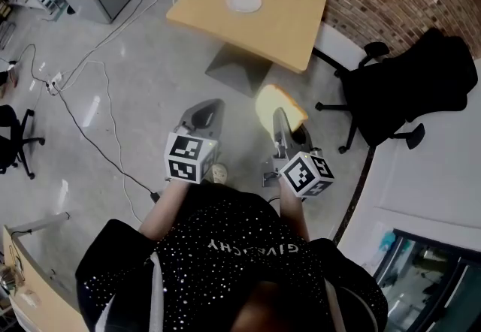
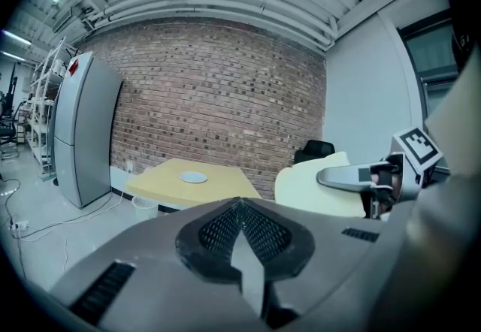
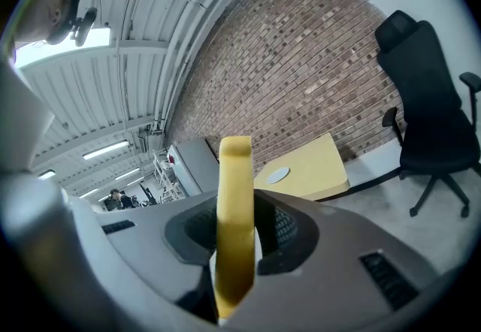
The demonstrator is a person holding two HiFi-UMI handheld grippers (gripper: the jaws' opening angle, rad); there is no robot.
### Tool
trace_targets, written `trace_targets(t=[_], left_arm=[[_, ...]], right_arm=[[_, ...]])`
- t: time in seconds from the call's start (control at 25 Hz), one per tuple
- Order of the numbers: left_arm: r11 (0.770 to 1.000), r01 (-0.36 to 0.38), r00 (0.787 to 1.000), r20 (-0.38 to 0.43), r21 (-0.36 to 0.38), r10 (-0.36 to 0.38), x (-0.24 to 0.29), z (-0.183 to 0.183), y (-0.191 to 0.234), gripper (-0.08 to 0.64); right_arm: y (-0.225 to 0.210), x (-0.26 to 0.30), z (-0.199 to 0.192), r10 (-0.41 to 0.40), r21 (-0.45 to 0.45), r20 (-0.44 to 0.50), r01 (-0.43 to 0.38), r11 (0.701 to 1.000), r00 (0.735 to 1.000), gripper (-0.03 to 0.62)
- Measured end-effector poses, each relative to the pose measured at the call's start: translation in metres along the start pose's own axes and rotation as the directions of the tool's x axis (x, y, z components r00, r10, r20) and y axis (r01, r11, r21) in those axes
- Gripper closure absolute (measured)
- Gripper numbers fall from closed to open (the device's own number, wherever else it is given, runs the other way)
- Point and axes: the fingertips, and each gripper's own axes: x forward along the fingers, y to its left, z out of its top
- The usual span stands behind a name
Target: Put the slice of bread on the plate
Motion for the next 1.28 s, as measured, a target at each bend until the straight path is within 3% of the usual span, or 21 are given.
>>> trace_targets(t=[0.64,1.08,1.28], left_arm=[[0.999,0.053,0.998,-0.021,0.004,-0.053,0.036,0.007,0.006,0.551],[0.998,0.054,0.997,-0.056,-0.013,-0.054,0.073,0.012,0.032,0.551],[0.998,0.068,0.997,-0.047,-0.003,-0.069,0.099,0.031,0.038,0.551]], right_arm=[[-0.020,0.016,0.009,-0.056,0.007,0.005,0.056,0.998,0.998,0.500],[-0.029,0.057,0.017,-0.062,0.019,-0.015,0.063,0.998,0.998,0.500],[-0.043,0.080,0.031,-0.084,0.022,-0.013,0.084,0.996,0.996,0.500]])
